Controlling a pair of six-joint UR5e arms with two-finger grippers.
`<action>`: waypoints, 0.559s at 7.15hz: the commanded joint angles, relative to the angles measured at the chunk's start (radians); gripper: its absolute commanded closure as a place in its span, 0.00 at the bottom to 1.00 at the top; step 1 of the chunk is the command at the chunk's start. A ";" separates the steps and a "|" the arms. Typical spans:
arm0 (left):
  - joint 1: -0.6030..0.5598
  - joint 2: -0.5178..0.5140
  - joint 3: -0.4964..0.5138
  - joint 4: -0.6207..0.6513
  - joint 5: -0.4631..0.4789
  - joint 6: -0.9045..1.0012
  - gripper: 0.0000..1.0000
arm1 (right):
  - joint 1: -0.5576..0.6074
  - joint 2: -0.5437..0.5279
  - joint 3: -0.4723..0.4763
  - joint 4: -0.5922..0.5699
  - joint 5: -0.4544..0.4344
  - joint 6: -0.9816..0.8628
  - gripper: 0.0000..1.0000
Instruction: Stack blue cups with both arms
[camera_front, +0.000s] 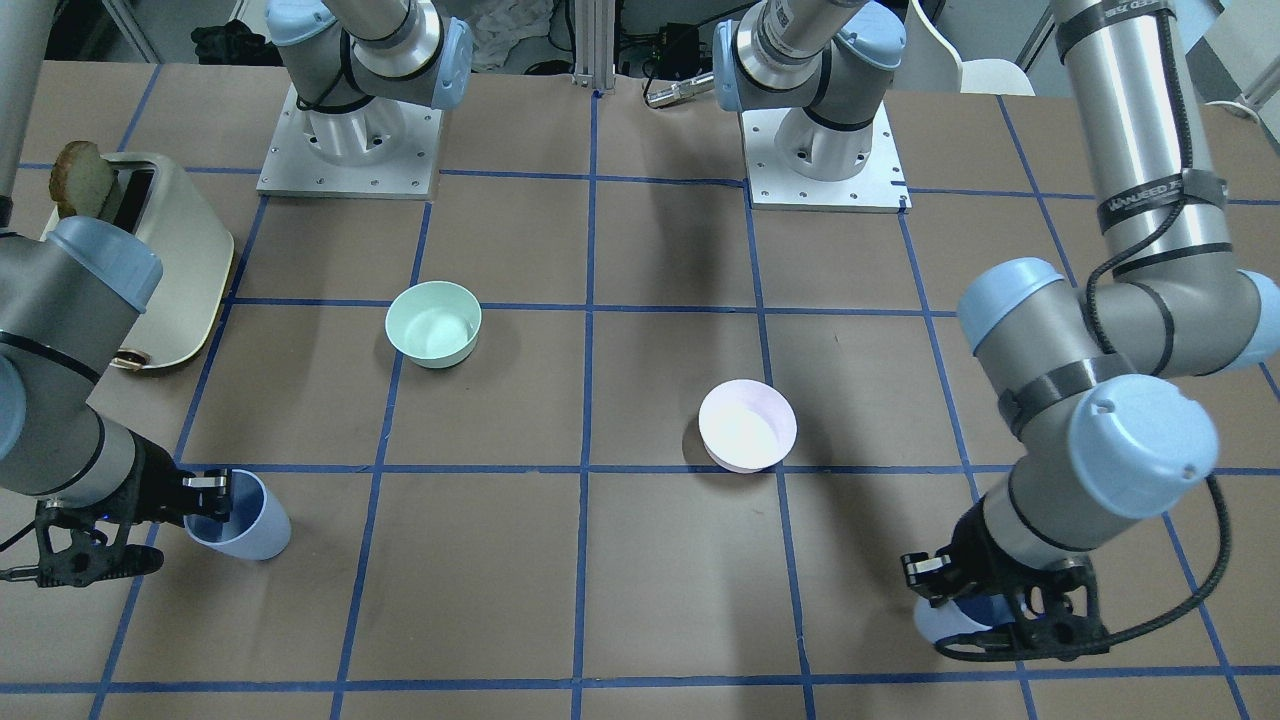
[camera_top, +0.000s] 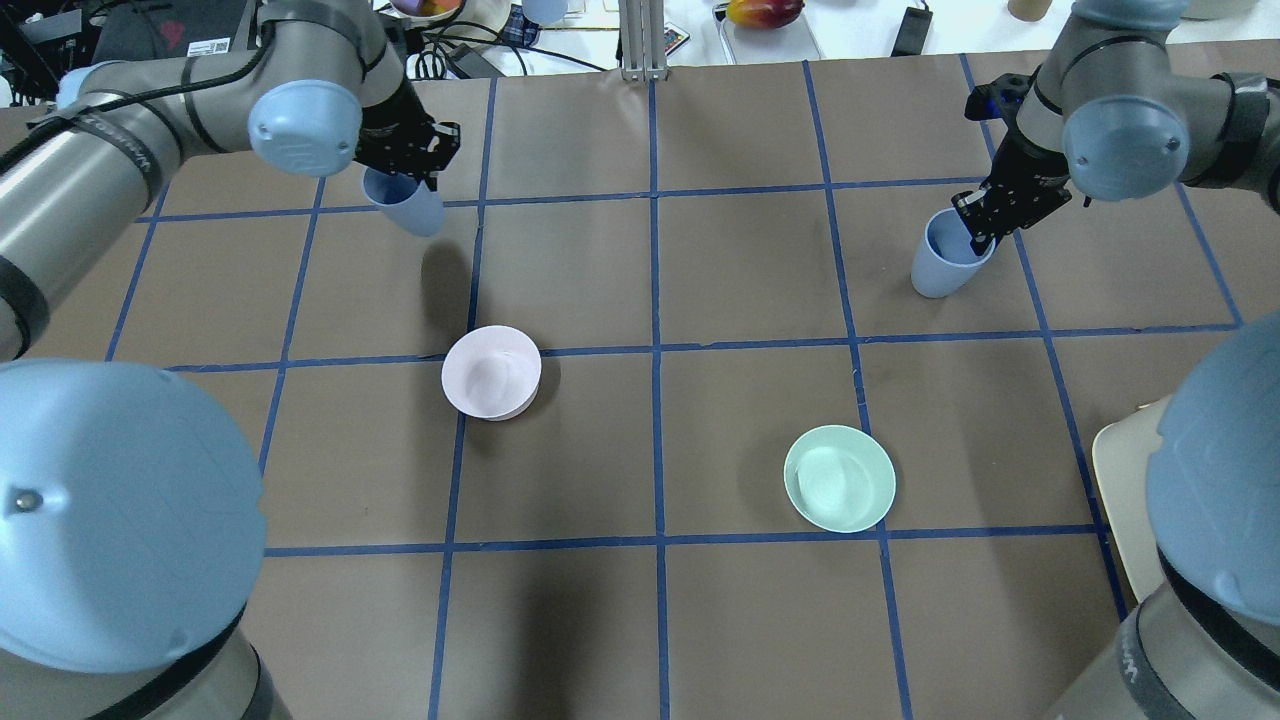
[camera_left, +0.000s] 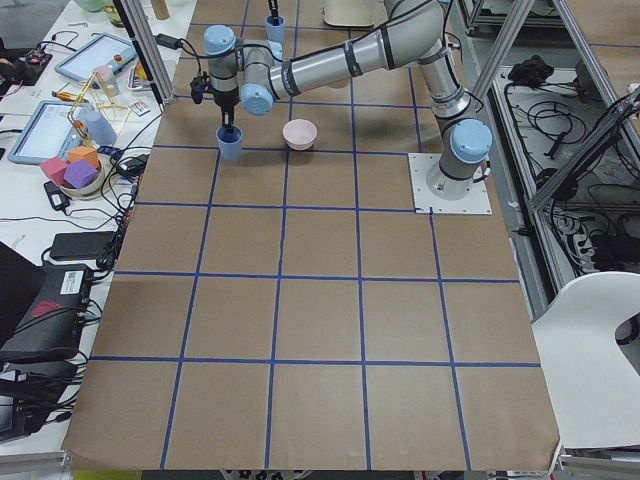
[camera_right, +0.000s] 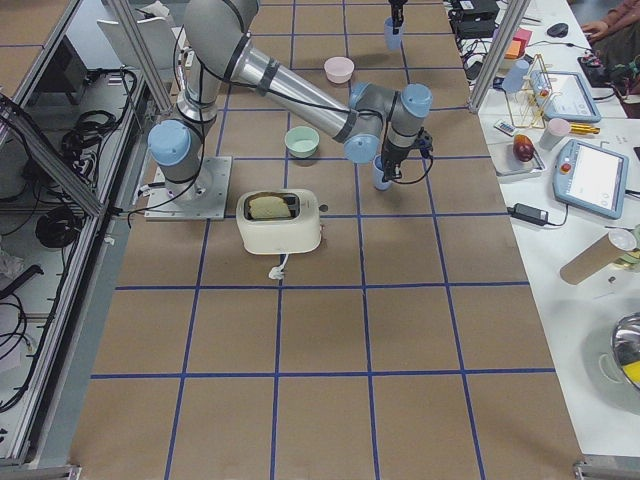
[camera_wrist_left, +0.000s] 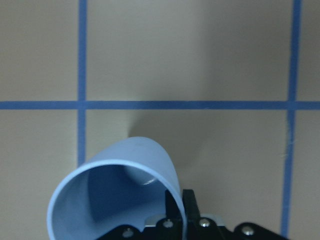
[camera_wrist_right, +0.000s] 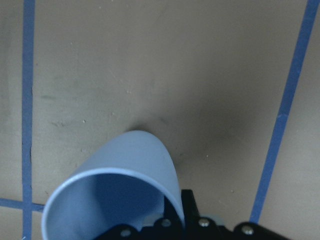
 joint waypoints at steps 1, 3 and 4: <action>-0.179 -0.009 0.002 0.005 0.009 -0.187 1.00 | 0.001 -0.017 -0.072 0.072 0.001 -0.001 1.00; -0.290 -0.016 0.007 0.009 0.005 -0.308 1.00 | 0.003 -0.012 -0.151 0.168 0.009 0.011 1.00; -0.339 -0.019 0.008 0.009 0.011 -0.336 1.00 | 0.003 -0.012 -0.155 0.170 0.062 0.013 1.00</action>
